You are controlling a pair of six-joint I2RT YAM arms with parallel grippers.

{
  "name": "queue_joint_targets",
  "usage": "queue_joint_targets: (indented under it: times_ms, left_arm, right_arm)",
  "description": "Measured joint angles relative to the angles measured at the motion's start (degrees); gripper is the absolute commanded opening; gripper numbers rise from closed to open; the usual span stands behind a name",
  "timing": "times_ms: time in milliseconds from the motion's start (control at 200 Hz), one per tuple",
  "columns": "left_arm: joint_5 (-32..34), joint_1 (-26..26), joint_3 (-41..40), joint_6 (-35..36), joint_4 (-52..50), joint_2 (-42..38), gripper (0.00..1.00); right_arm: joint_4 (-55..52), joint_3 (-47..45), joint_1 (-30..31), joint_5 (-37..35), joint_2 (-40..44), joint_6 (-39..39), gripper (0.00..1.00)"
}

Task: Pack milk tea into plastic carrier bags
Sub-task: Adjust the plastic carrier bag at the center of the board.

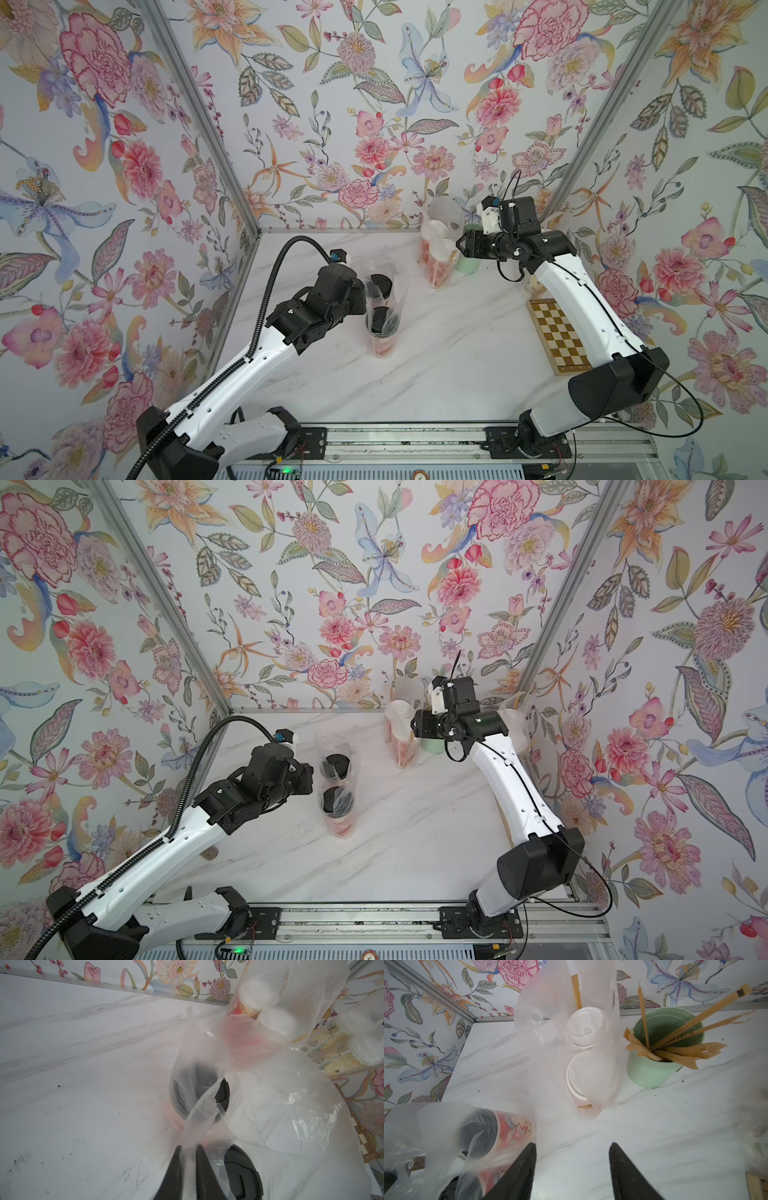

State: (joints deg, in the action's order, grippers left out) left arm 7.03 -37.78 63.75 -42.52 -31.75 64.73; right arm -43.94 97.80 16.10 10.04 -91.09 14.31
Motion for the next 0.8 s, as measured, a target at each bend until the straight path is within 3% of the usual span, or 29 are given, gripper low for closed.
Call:
queue_joint_targets:
  times_ms: [240, 801]
  left_arm:
    - [-2.8, 2.4, -1.8, -0.4, 5.3, -1.4, 0.17]
    - [-5.4, 3.3, -1.8, 0.3, 8.1, -1.4, 0.19]
  right_arm:
    - [1.1, 7.0, -6.6, -1.1, -8.8, -1.8, 0.41]
    - [2.2, 29.6, -16.4, -1.7, -31.4, 0.1, 0.32]
